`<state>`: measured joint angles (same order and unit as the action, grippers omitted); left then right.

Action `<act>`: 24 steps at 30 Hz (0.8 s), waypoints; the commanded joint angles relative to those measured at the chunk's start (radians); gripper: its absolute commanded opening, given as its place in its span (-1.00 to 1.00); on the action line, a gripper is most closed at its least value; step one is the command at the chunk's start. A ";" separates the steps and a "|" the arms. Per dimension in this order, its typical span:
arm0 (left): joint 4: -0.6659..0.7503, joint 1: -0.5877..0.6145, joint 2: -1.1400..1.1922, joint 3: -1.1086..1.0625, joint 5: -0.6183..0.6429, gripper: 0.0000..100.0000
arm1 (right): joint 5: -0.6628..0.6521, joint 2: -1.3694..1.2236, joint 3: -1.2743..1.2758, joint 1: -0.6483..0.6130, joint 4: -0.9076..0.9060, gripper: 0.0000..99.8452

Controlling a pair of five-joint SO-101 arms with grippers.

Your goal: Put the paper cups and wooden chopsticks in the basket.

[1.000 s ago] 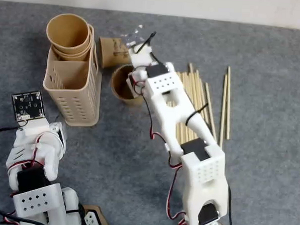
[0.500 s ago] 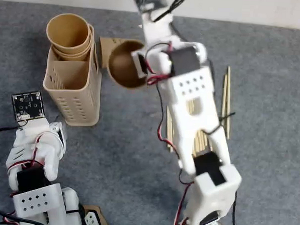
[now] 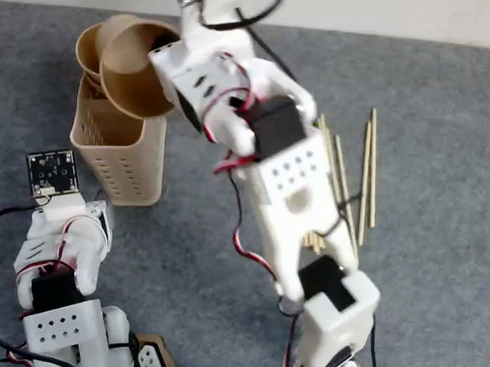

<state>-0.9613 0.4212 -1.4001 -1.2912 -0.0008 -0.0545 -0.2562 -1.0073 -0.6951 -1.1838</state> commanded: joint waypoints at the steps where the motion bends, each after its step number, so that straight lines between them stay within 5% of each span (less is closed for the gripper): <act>1: 0.021 -0.019 -0.013 0.007 0.002 -0.60 | 0.003 -0.027 0.001 -0.010 0.042 -0.99; 24: 0.021 -0.019 -0.013 0.005 0.002 -0.60 | 0.005 -0.143 0.002 -0.027 0.252 -0.98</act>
<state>-0.9582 0.4212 -1.4001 -1.2912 -0.0008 -0.0545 -0.4127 -1.0012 -0.7258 -0.9567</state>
